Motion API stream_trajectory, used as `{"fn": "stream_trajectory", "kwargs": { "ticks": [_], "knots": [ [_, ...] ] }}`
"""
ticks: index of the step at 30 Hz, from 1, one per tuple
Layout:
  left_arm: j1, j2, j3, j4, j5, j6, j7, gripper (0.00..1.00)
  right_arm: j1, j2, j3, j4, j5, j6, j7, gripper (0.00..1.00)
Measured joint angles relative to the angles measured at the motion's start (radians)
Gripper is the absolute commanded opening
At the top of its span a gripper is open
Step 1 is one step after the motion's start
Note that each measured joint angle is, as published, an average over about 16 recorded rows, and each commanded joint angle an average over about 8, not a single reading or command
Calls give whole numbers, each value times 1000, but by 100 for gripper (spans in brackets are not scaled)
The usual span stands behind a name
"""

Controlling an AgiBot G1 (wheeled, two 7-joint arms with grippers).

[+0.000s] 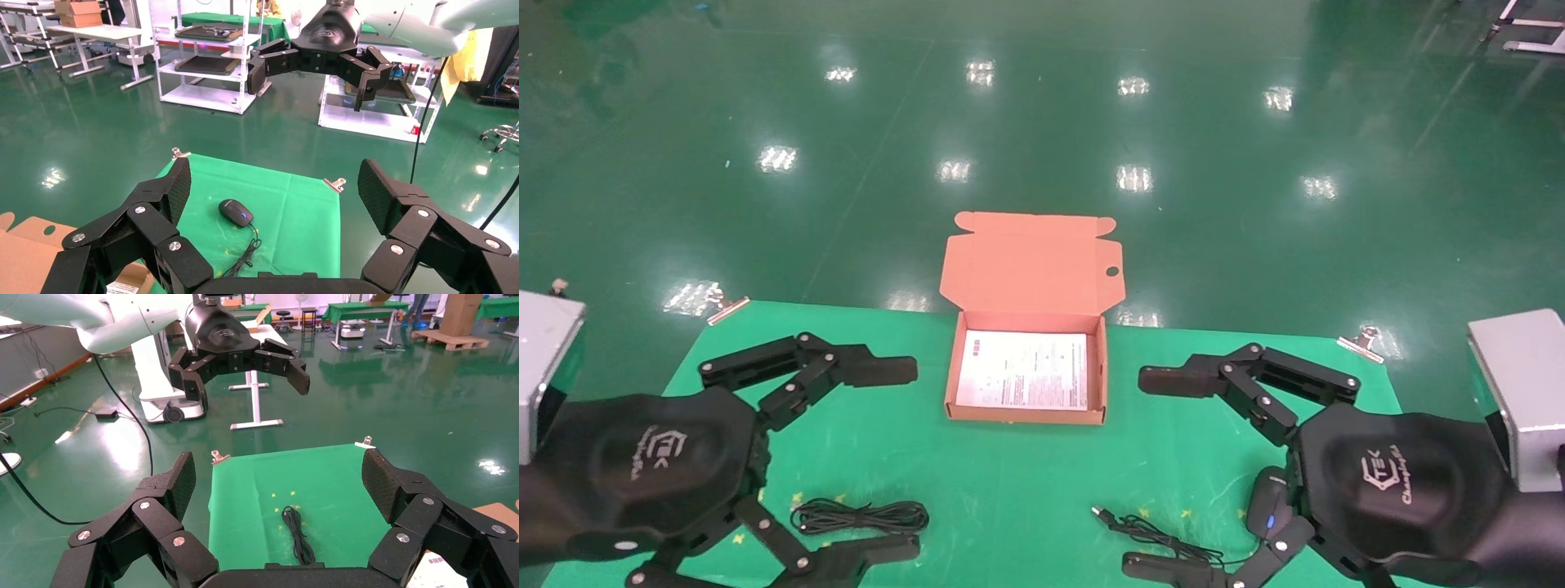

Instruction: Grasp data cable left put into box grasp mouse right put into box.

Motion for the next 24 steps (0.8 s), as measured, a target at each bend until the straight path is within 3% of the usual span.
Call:
{"fn": "stream_trajectory", "kwargs": {
  "ticks": [24],
  "knots": [
    [-9,3,10,-4,20,-3,-6,100,5,4,-2,1,-11,0,-1,100]
  ]
}}
